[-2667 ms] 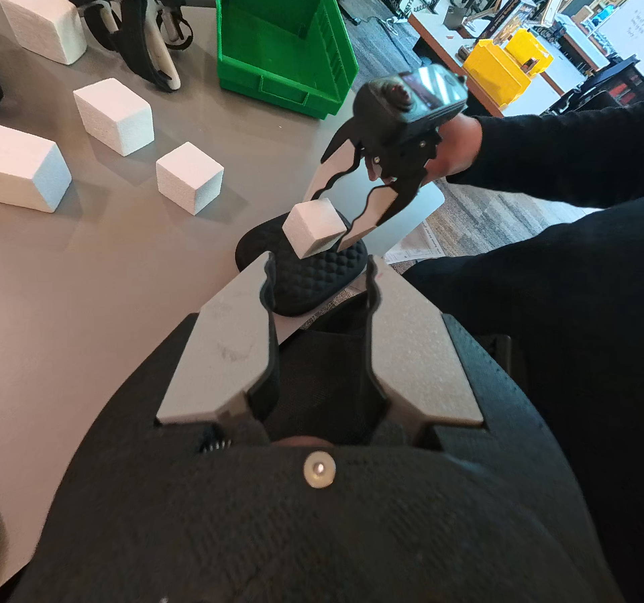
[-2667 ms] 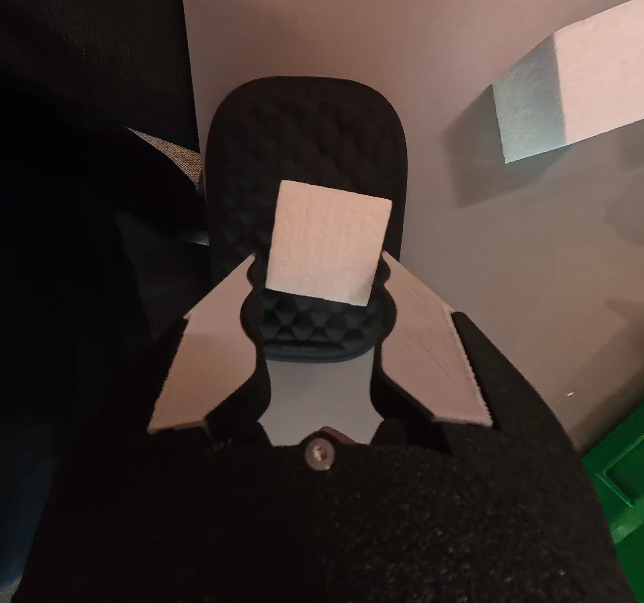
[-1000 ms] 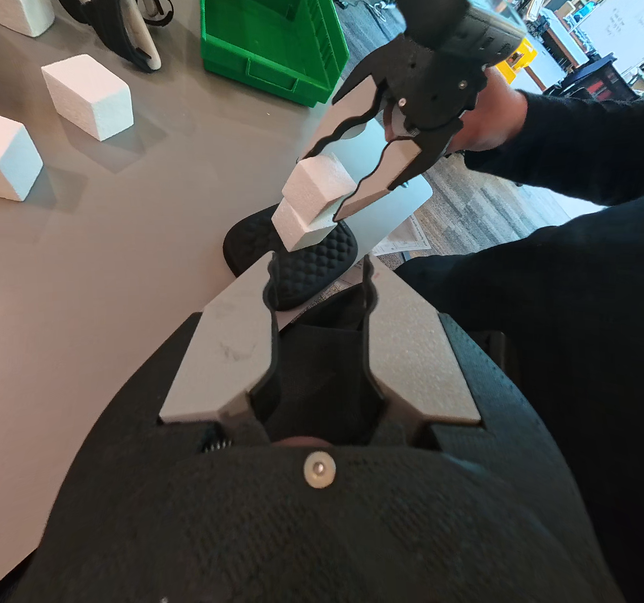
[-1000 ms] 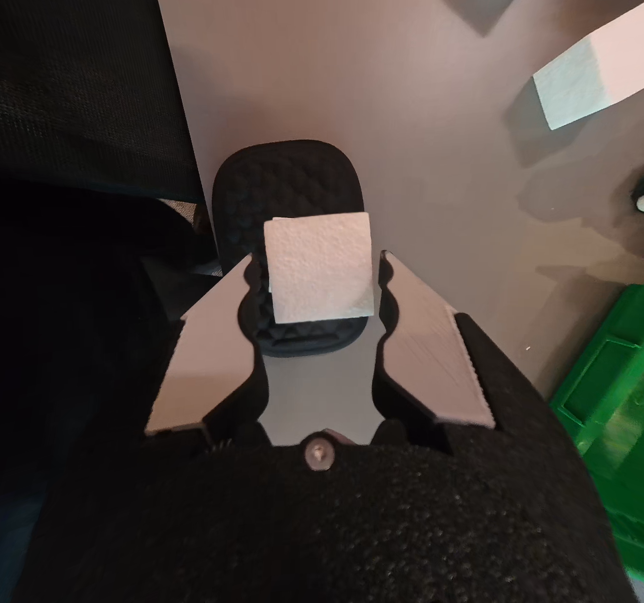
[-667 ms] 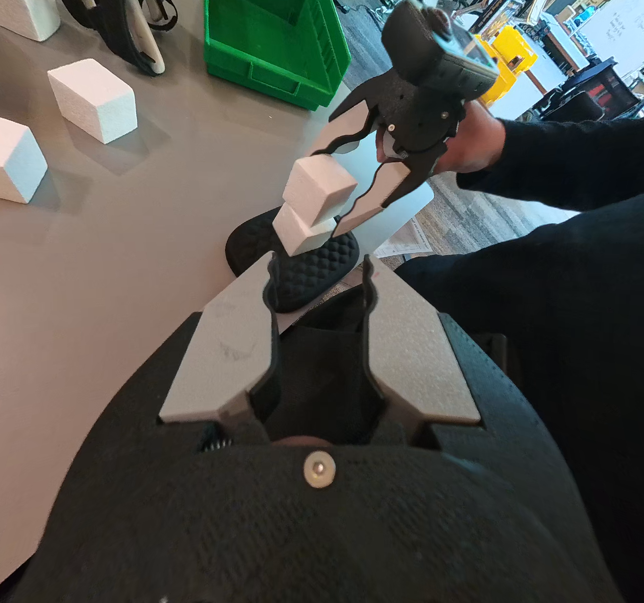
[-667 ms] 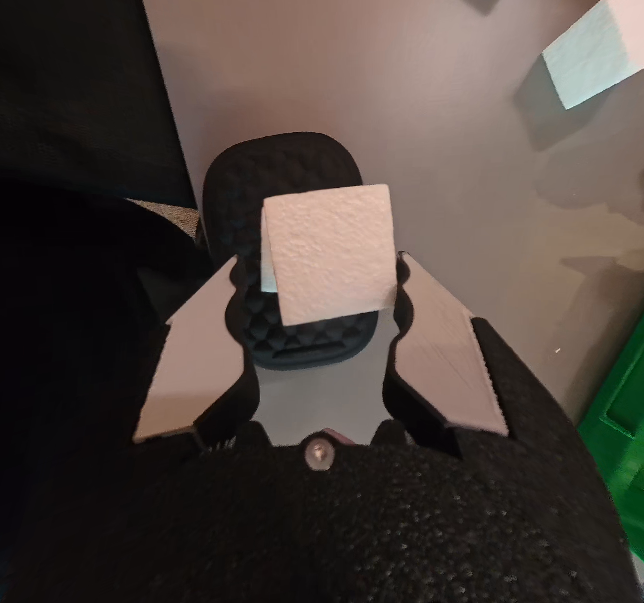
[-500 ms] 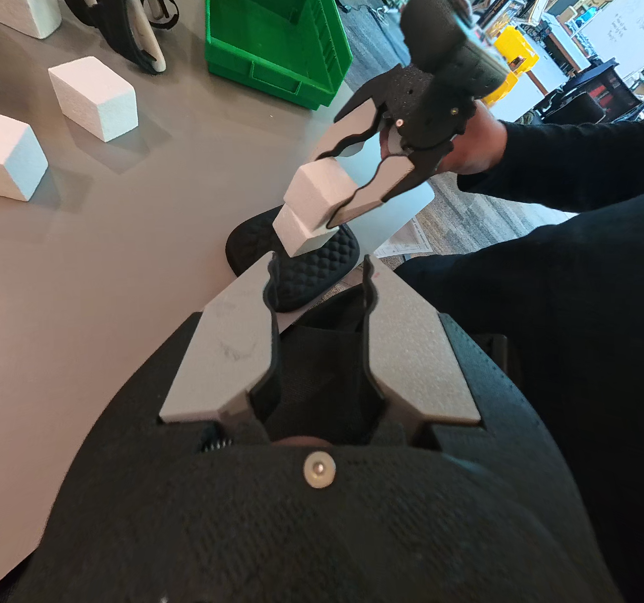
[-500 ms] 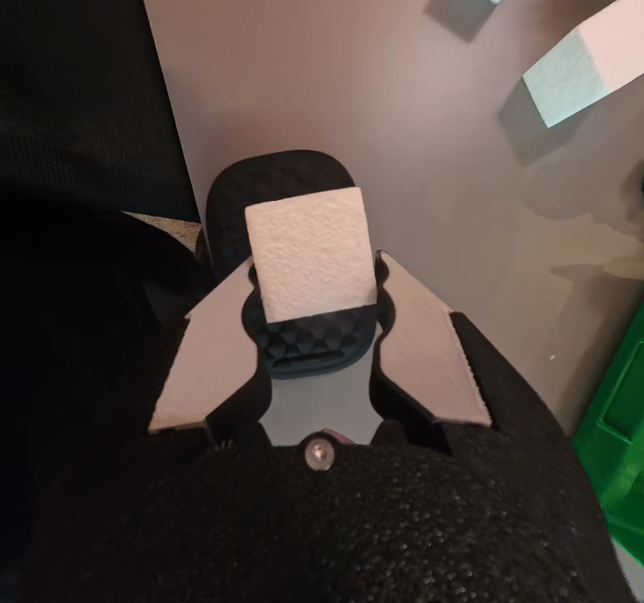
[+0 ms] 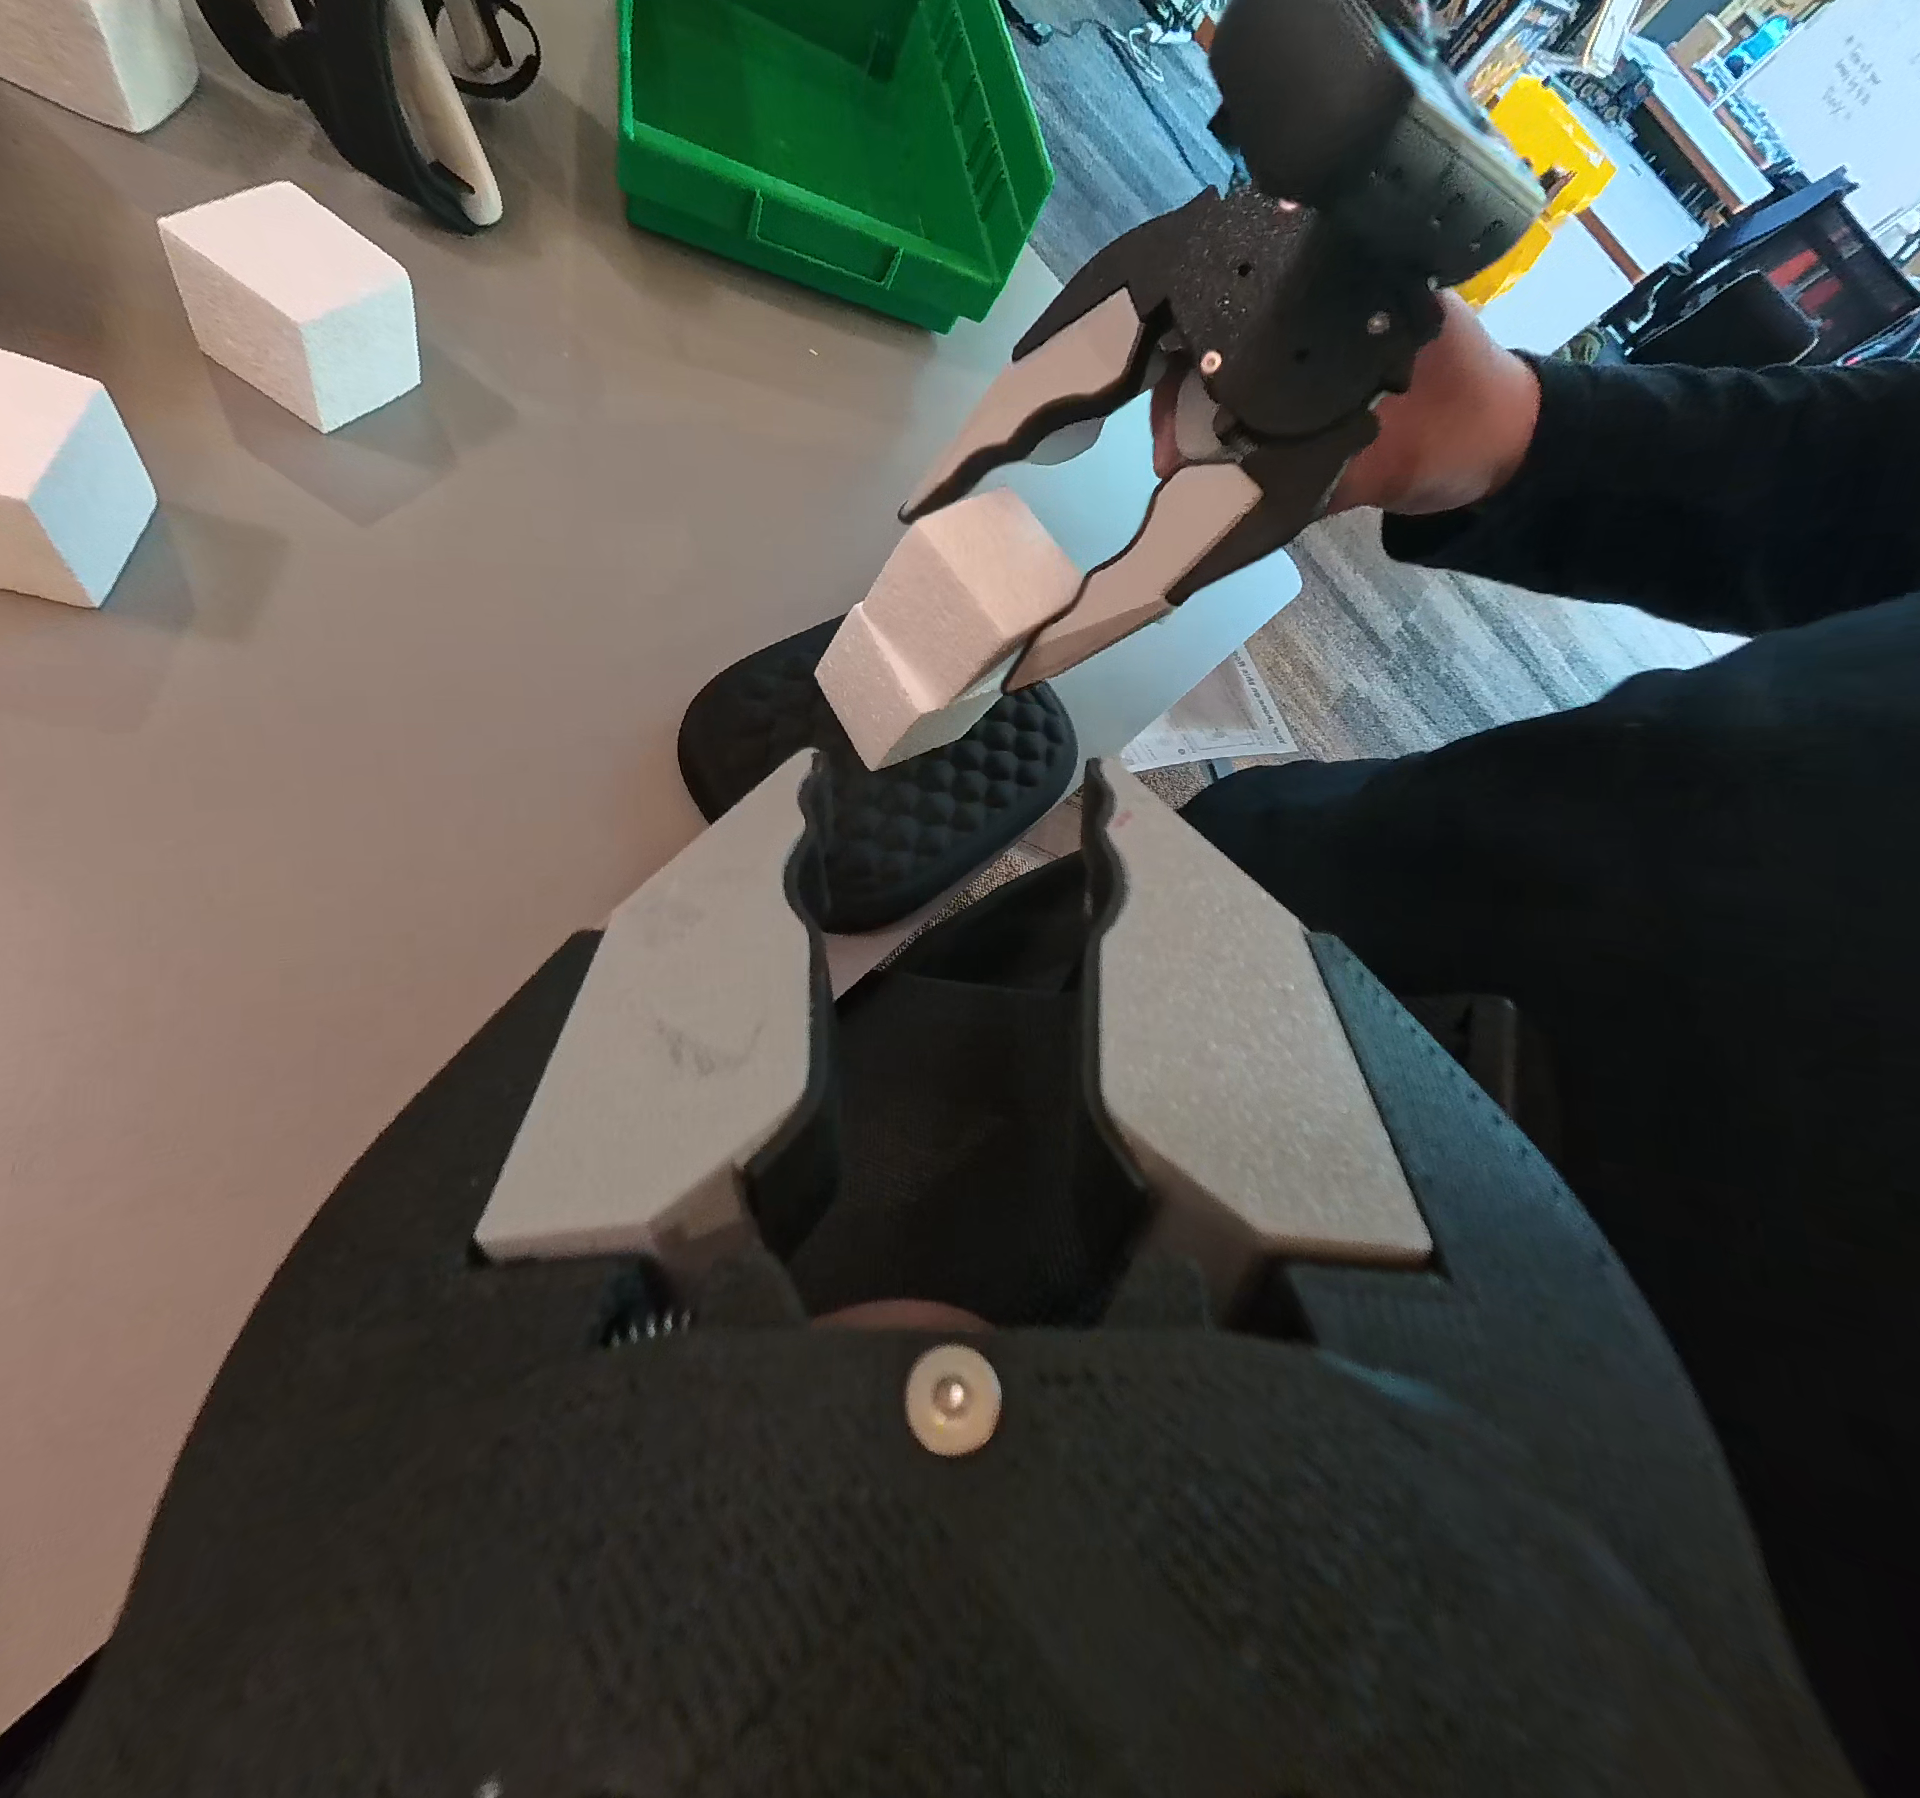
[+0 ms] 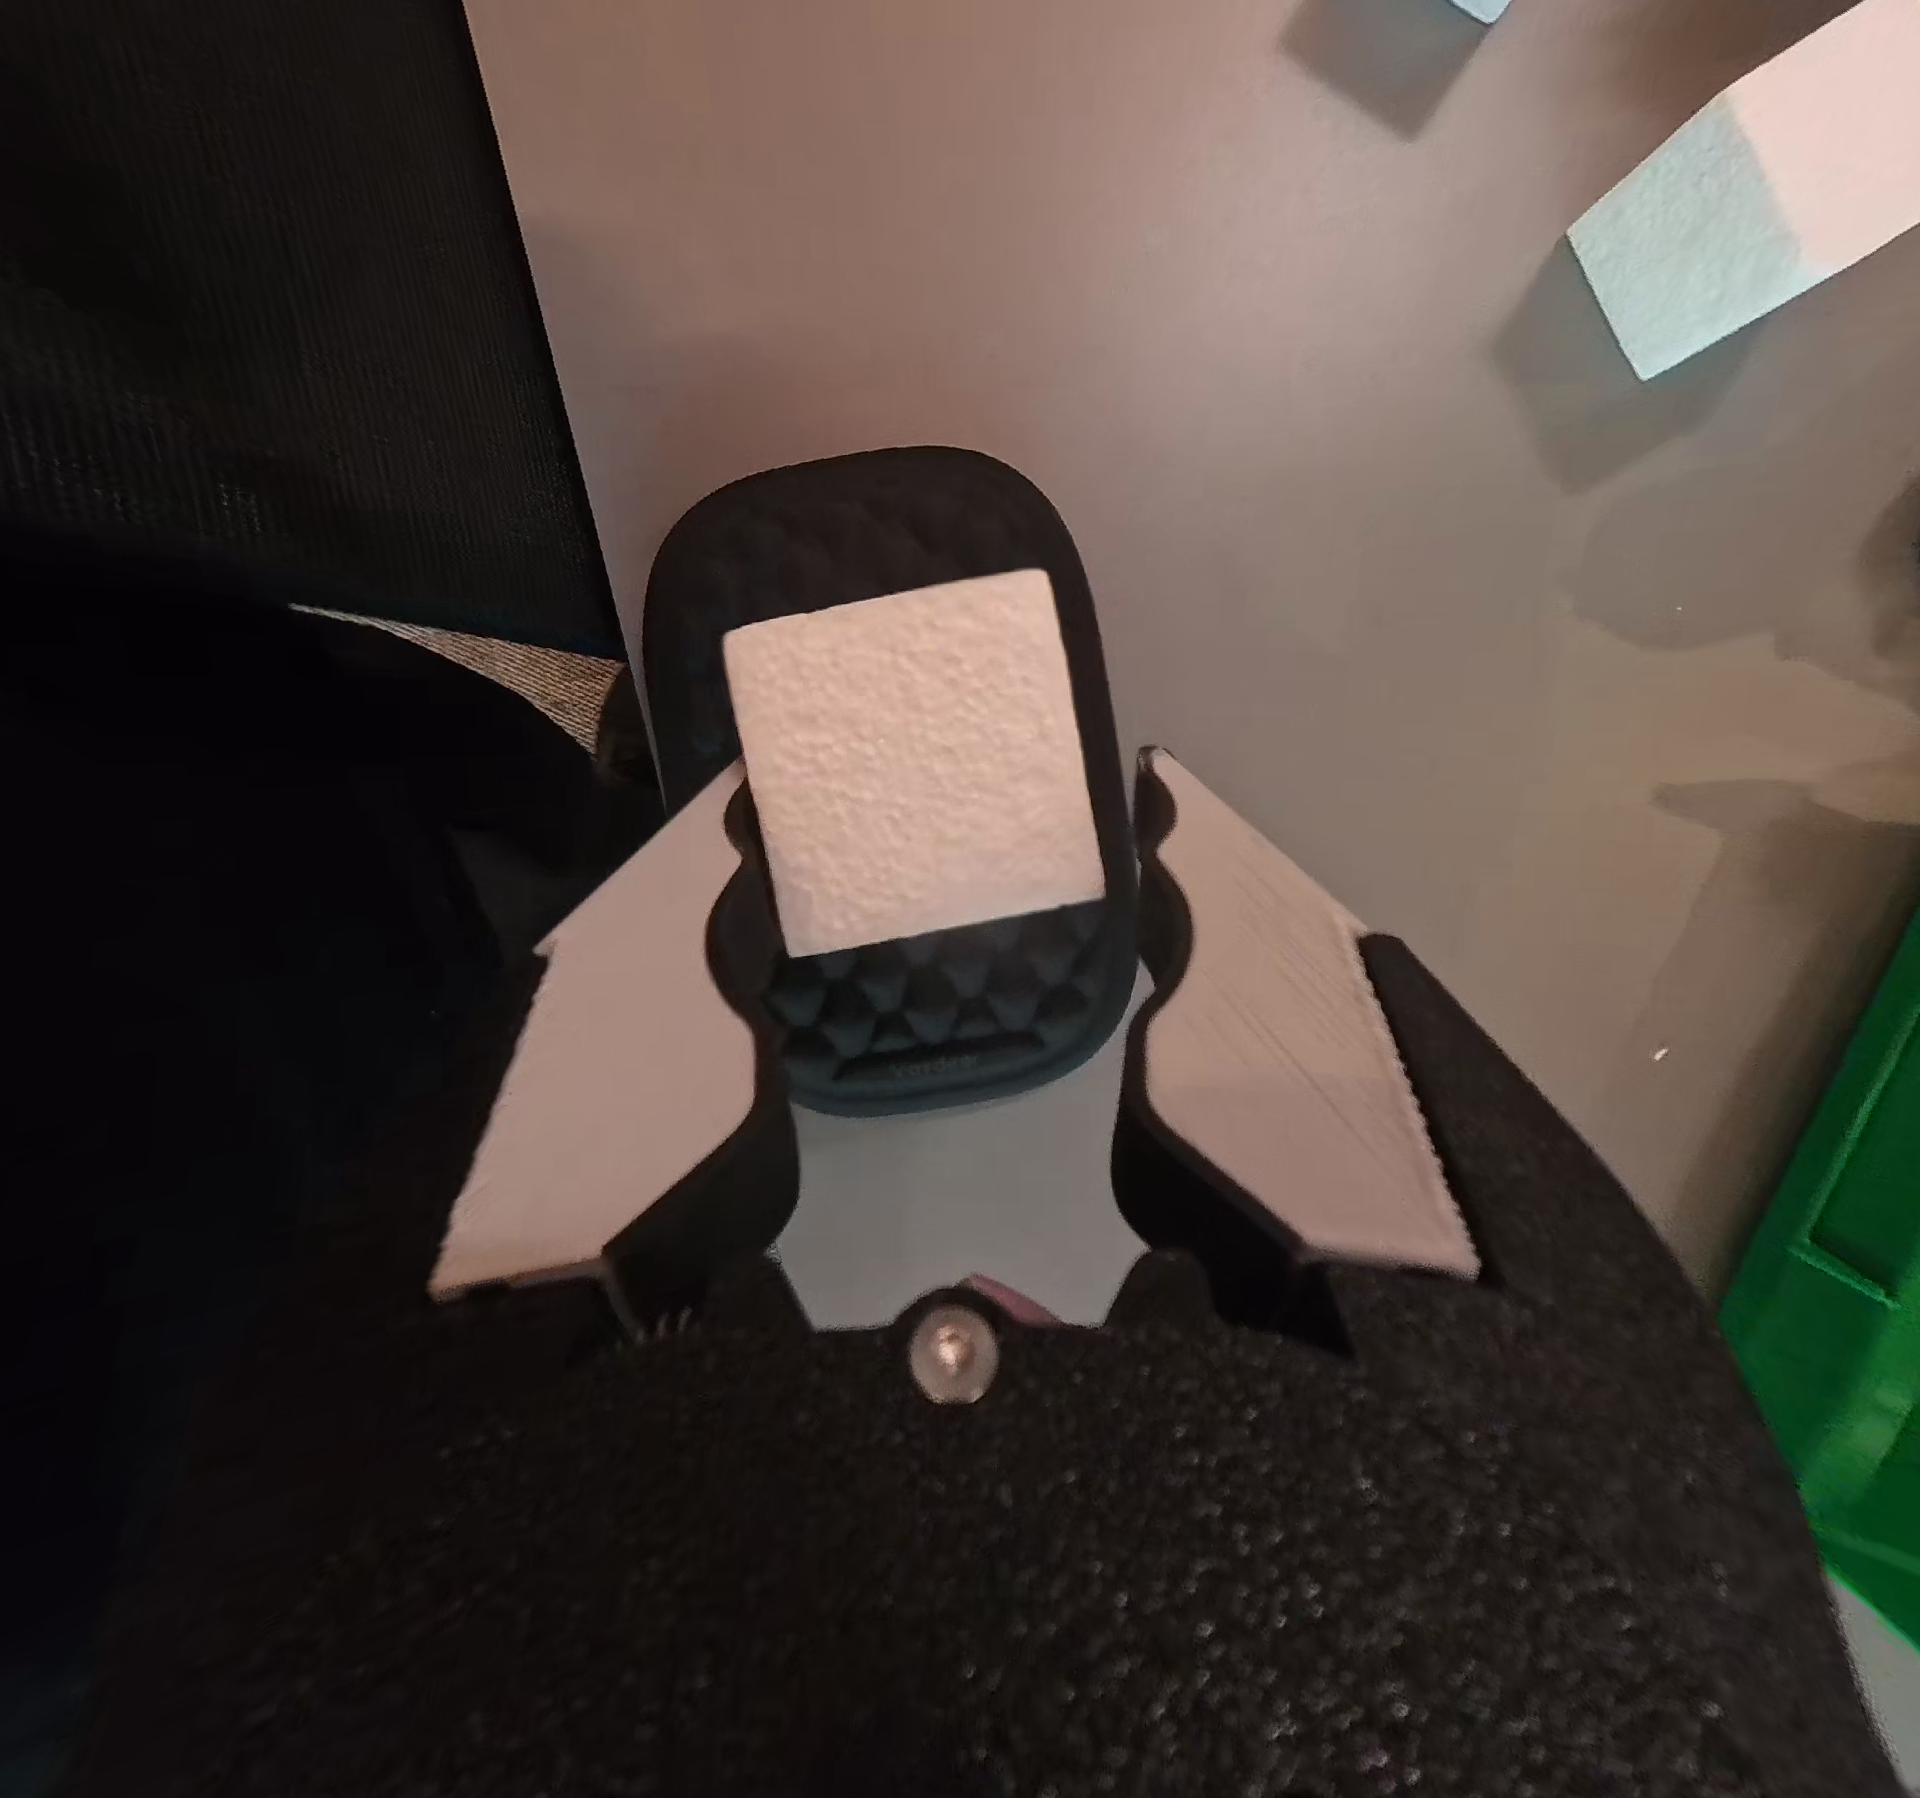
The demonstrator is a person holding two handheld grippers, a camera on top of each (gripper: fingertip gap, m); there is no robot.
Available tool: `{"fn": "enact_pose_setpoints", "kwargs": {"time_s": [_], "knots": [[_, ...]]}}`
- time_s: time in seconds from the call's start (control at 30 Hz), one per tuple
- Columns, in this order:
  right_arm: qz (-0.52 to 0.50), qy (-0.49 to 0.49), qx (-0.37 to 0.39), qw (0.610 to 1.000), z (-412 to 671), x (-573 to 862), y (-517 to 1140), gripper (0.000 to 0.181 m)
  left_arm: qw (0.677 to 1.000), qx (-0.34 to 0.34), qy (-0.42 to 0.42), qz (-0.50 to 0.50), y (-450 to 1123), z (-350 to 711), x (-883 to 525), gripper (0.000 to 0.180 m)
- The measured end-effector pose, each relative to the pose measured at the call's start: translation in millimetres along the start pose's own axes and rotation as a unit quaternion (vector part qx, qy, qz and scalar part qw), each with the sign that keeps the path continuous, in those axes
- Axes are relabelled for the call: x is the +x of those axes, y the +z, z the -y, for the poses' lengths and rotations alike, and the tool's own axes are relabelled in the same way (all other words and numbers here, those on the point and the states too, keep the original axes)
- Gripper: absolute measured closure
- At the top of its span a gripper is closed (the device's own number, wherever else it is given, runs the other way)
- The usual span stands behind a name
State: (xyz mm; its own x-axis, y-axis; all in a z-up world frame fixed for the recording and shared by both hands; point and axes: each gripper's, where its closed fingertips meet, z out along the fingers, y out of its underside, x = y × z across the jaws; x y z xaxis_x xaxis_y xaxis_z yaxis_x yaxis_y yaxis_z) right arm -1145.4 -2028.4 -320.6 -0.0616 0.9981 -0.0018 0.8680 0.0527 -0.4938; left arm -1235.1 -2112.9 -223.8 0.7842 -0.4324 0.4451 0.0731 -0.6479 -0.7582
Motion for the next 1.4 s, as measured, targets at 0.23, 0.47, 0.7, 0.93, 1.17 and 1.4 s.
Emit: {"fn": "enact_pose_setpoints", "kwargs": {"time_s": [0.23,0.47,0.7,0.93,1.17,1.4], "knots": [[0.012,0.015,0.002,1.0,-7,3,-2,0.103,1.0,0.006,-0.001,0.004,-1,0,-1,0.134],[0.054,0.011,-0.003,0.999,-14,-6,6,0.096,1.0,0.01,-0.002,0.004,-2,2,-1,0.134],[0.035,-0.01,-0.001,0.999,-21,-1,21,0.111,1.0,0.001,-0.006,0.003,0,1,-2,0.134],[0.012,-0.068,-0.013,0.998,-22,12,10,0.118,1.0,-0.002,-0.01,-0.001,0,0,-2,0.135],[0.029,-0.072,-0.011,0.997,-16,6,2,0.113,1.0,0.0,-0.011,-0.006,0,0,-1,0.135],[0.04,-0.067,0.009,0.997,-2,2,2,0.12,1.0,0.0,-0.01,-0.009,0,0,0,0.135]]}}
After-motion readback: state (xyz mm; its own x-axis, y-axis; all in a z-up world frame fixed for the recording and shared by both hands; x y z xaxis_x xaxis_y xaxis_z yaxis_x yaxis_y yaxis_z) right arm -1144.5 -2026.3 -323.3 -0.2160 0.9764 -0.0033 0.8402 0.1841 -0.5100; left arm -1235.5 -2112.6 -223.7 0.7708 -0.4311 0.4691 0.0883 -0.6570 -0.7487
